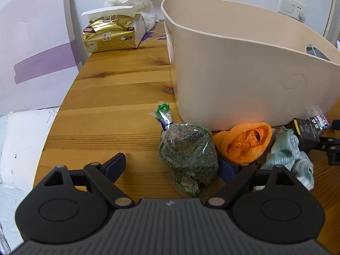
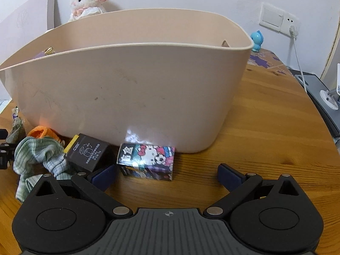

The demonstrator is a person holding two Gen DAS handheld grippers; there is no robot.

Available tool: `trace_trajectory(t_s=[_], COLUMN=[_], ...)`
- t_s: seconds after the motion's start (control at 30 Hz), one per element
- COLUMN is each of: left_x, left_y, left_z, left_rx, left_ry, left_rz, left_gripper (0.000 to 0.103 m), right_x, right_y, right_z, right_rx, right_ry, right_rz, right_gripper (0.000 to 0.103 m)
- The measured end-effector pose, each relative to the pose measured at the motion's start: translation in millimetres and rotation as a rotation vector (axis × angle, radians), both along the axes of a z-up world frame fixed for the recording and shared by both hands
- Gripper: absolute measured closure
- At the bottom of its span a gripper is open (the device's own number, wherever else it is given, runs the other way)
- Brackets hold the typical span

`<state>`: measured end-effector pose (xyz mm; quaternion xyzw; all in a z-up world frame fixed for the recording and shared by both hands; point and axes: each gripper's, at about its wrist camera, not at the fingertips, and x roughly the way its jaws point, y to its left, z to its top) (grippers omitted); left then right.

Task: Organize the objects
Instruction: 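Grasp the herb bag with the left tool while the right grasps the Hello Kitty box, then carry both items over the basket and release them inside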

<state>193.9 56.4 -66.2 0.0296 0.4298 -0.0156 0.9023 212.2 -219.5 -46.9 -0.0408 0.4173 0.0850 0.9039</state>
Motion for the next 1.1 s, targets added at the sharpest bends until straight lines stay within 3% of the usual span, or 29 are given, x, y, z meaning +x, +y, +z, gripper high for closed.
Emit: trace_trajectory(t_s=[0.07,0.13,0.23,0.3,0.33,0.5,0.73,1.1], left_x=[0,0,0,-2,-3,-10,-29,-74], left_y=[-1,-1,-1,-3,-5,-11,-11,-7], left_z=[0,0,2,4,4,5,16,67], left_rx=[-0.006,-0.020,-0.034,-0.036,-0.034,-0.018,-0.010,0.000], left_ry=[-0.001,-0.004,-0.009,-0.016,-0.019,-0.030,-0.041,-0.173], left_rz=[-0.008,-0.019,-0.028,-0.044,-0.054,-0.072,-0.076,-0.071], left_gripper=[0.014,0.019,0.034,0.047,0.049,0.060,0.061,0.061], right_x=[1,-2,-6,-9,-11,-24,-54,-102], right_y=[2,4,8,10,10,6,-8,-25], right_z=[0,2,8,11,11,15,44,108], right_rx=[-0.001,-0.004,-0.006,-0.005,-0.006,-0.002,0.010,0.017], right_ry=[-0.007,-0.023,-0.029,-0.032,-0.031,-0.020,-0.071,-0.238], right_rz=[-0.003,0.001,0.025,0.036,0.036,0.041,0.029,0.041], right_gripper=[0.002,0.018,0.040,0.053,0.056,0.057,0.057,0.057])
